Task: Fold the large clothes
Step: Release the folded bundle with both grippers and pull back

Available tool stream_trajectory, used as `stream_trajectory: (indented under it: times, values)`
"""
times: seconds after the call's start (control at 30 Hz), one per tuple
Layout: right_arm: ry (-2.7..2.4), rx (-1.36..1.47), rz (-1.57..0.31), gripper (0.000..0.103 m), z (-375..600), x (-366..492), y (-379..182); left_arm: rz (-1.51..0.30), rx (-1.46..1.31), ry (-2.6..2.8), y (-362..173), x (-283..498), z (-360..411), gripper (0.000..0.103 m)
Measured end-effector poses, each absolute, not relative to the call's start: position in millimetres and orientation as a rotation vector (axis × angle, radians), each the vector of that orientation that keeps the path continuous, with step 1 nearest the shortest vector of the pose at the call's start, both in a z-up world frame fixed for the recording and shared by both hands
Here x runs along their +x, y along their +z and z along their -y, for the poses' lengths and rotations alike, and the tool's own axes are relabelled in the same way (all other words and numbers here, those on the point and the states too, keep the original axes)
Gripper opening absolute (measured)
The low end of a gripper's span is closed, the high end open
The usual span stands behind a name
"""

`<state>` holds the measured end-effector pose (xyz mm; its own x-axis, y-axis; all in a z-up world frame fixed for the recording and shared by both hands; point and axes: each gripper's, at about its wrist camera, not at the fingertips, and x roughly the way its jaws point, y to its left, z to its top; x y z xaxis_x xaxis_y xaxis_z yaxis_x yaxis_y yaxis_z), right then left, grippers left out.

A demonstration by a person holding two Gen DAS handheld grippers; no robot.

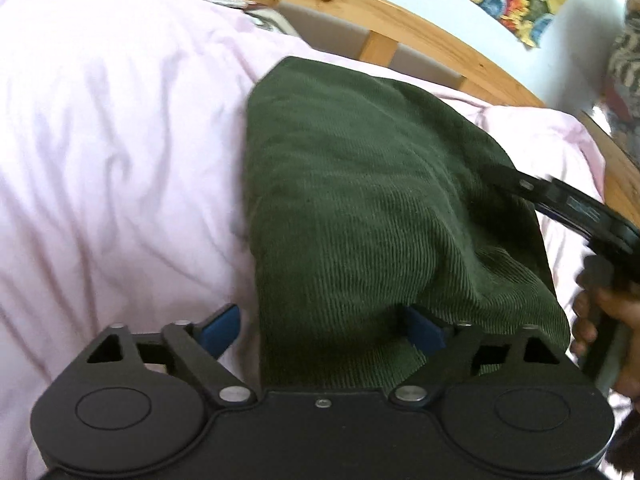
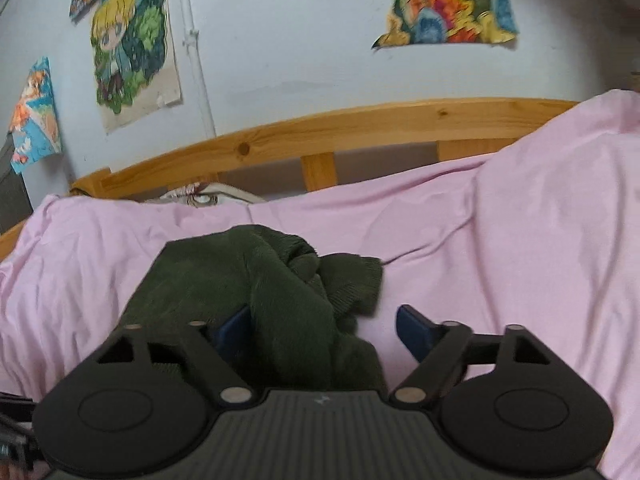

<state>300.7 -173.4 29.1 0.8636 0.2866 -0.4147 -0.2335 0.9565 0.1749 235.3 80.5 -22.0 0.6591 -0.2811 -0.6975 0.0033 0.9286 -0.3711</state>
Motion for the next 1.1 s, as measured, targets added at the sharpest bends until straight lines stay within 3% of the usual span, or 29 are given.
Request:
stream_trajectory:
  times: [0.13, 0.63, 0.9, 1.1]
  values:
    - [0.257, 0.120, -0.395, 0.102, 189, 266, 41, -0.851, -0.349, -0.112, -11, 225, -82, 0.098]
    - [0.240, 0.115, -0.173, 0.103, 205, 95, 78, -0.604, -0.172, 0.065, 55, 102, -73, 0.102]
    - [0.193, 0.051, -0.148, 0.103, 205, 14, 52, -0.522, -0.063, -0.019, 33, 36, -39, 0.102]
    - [0.179, 0.065, -0.259, 0.103, 204, 4, 24, -0.532, 0.055, -0.070, 6, 20, -18, 0.102]
